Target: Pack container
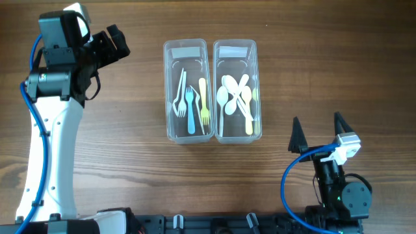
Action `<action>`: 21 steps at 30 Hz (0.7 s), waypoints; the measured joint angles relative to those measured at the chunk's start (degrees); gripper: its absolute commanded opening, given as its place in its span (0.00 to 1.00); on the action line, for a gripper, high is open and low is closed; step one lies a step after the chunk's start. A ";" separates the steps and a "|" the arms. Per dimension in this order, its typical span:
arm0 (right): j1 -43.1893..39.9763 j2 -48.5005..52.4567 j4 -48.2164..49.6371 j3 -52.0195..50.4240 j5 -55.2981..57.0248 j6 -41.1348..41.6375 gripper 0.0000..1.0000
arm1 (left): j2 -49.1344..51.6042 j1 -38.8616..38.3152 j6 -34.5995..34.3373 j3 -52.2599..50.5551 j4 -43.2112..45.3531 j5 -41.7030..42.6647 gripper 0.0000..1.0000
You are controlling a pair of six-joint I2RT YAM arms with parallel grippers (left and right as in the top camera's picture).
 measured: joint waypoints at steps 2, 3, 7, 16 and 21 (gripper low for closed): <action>-0.85 0.00 0.02 0.00 0.02 -0.17 1.00 | 0.00 0.00 0.00 0.00 0.02 0.02 1.00; -1.29 0.00 0.04 0.00 0.02 -0.26 1.00 | 0.00 0.00 0.00 0.00 -0.02 0.02 1.00; -2.43 0.00 0.09 -0.04 0.02 -0.61 1.00 | 0.00 0.00 0.02 0.00 -0.02 0.02 1.00; -2.60 0.00 1.95 -4.28 -0.07 -1.05 1.00 | 0.00 0.00 0.00 0.00 -0.02 0.02 1.00; -2.60 0.00 4.17 -5.25 -0.09 -1.46 1.00 | 0.00 0.00 0.00 0.00 -0.02 0.02 1.00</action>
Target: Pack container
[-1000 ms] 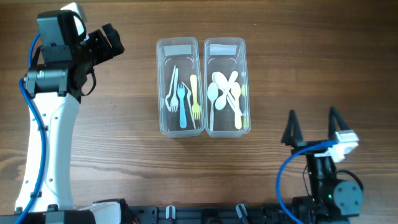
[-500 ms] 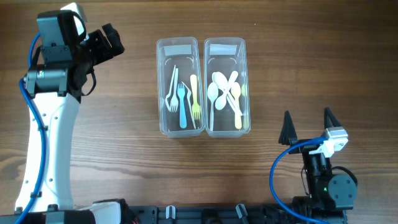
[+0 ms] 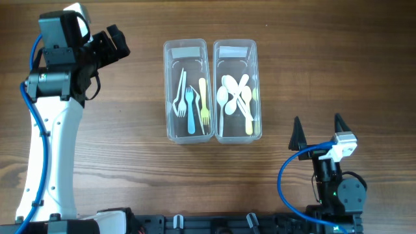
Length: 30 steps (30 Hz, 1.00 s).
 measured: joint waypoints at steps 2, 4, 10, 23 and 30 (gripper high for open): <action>0.02 -0.02 0.52 -0.46 0.00 -0.35 1.00 | 0.00 0.00 0.00 0.00 0.00 0.00 1.00; 0.02 0.00 0.57 -0.70 0.00 -0.87 1.00 | 0.00 0.00 0.00 0.00 0.00 0.00 1.00; 0.02 -0.02 0.28 -0.81 0.00 -3.65 1.00 | 0.00 0.00 0.00 0.00 0.00 0.00 1.00; 0.00 -0.09 -4.83 -1.18 -0.15 -6.05 1.00 | 0.00 0.00 0.00 0.00 0.00 0.00 1.00; 0.00 -0.11 -4.83 -1.18 -0.15 -6.08 1.00 | 0.00 0.00 0.00 0.00 0.00 0.00 1.00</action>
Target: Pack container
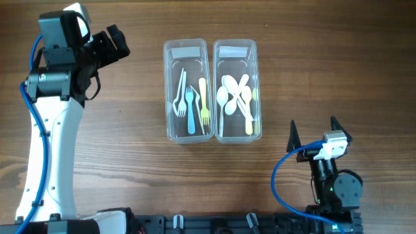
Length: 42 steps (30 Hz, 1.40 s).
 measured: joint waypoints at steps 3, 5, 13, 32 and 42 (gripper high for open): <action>0.00 0.00 0.00 0.00 0.00 -0.24 1.00 | 0.00 0.00 0.00 0.00 0.00 0.00 1.00; 0.00 0.00 0.00 0.00 0.00 -0.39 1.00 | 0.00 0.00 0.00 0.00 0.00 0.00 1.00; 0.00 0.00 0.00 0.00 0.00 -0.61 1.00 | 0.00 0.00 0.00 0.00 0.00 0.00 1.00; 0.00 0.00 0.00 0.00 0.00 -0.61 1.00 | -27.06 -1.66 0.00 -0.31 -0.85 0.00 1.00; 0.00 0.00 0.00 0.00 0.00 -0.61 1.00 | -57.24 -3.08 0.70 -9.27 -1.49 -4.35 1.00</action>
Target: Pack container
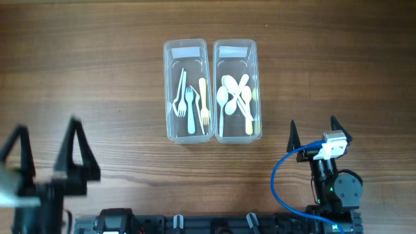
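Observation:
Two clear plastic containers stand side by side at the table's middle. The left container holds several forks, white, blue and yellow. The right container holds several spoons, white and yellow. My left gripper sits low at the near left, fingers spread wide and empty. My right gripper is at the near right, open, with nothing between its black fingers. Both grippers are well away from the containers.
The wooden table carries nothing else beside the containers. A blue cable loops by the right arm's base. A dark rail runs along the near edge.
My left arm has moved from the far left of the table down to the near left edge, its gripper now open and pointing up the table. The right arm and the containers are unchanged.
My left arm stayed raised at the far left through the earlier moments while my open right gripper shifted slightly left and back near its base. Now the left arm sits low at the near left. The cutlery in both containers has not moved.

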Action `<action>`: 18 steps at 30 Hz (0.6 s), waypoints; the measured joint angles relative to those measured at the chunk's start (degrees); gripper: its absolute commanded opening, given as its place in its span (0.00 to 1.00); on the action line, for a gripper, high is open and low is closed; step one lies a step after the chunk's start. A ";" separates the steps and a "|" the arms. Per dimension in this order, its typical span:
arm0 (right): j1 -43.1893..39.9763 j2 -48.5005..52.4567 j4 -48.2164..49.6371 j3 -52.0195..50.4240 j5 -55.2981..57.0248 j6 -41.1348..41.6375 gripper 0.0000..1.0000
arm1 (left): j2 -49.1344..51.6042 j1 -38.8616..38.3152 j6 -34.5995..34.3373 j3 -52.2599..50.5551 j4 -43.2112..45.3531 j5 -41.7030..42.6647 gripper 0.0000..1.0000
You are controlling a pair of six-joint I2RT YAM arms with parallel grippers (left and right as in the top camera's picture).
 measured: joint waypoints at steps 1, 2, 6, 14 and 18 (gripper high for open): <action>0.00 0.00 -0.04 0.00 0.00 0.00 1.00 | -2.23 0.00 0.02 -2.10 0.15 -0.11 1.00; 0.00 0.00 -0.02 0.00 0.00 0.00 1.00 | -5.14 0.00 0.04 -5.16 -0.28 -0.42 1.00; 0.00 0.00 -0.02 0.00 0.00 0.00 1.00 | -13.53 0.00 0.20 -17.29 -0.26 -0.66 1.00; 0.00 0.00 -0.02 0.00 0.00 0.00 1.00 | -20.17 0.00 0.20 -39.76 10.84 -0.17 1.00; 0.00 0.00 -0.02 0.00 0.00 0.00 1.00 | -21.16 0.00 0.20 -47.98 15.69 0.17 1.00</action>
